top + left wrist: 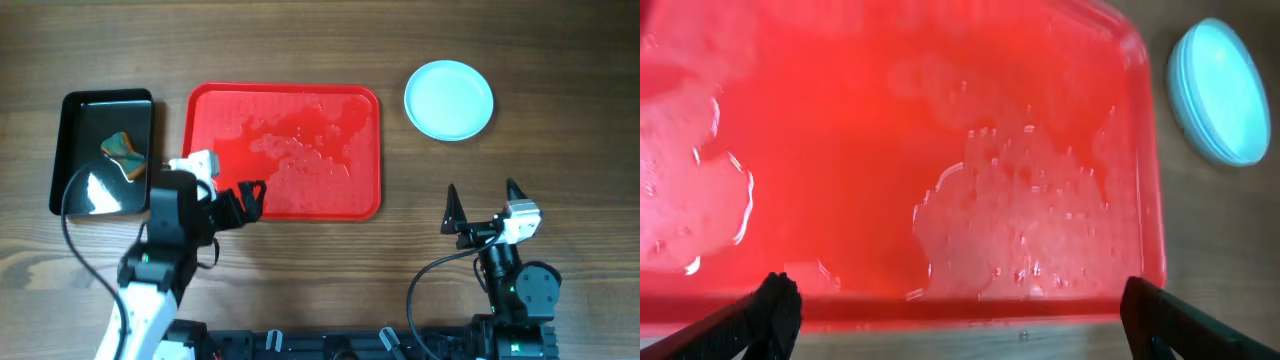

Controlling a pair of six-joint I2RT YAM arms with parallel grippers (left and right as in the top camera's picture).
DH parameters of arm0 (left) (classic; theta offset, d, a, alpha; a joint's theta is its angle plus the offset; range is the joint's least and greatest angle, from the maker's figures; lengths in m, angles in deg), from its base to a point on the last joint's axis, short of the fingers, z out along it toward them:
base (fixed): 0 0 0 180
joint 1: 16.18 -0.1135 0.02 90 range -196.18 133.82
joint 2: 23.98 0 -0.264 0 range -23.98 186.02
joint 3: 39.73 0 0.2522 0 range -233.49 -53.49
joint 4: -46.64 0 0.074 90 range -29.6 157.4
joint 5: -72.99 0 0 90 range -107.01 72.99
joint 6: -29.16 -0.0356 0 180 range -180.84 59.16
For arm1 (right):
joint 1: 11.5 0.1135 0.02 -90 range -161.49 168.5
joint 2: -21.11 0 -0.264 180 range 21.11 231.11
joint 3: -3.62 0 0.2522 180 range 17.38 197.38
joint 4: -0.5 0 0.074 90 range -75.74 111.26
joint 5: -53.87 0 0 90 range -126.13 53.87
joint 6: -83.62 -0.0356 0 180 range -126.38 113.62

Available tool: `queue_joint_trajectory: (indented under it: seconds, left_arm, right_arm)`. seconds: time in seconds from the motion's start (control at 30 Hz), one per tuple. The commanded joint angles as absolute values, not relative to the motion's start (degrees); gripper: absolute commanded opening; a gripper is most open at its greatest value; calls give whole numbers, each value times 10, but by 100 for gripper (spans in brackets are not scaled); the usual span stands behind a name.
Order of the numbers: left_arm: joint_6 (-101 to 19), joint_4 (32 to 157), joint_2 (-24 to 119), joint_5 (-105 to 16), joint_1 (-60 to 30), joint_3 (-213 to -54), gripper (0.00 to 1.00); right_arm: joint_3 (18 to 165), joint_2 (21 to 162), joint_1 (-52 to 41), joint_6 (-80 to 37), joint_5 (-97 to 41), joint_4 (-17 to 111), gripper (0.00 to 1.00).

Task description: Clean dirty plates on tray and stack at the side

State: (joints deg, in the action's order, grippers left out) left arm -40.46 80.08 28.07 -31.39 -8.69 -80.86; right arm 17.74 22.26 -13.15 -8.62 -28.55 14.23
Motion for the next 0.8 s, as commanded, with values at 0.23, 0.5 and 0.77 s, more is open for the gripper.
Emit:
queue_joint_trajectory:
  seconds: [0.23,0.5,0.77]
  left_arm:
    - [-458,639,52,-295,-90,-621,100]
    - [-485,627,-80,-287,-103,-556,100]
    - [-485,638,-161,-282,-162,-538,100]
  right_arm:
    - [177,215,-129,-79,-293,139,100]
    - [177,215,-129,-79,-293,139,100]
    - [177,215,-129,-79,-293,139,100]
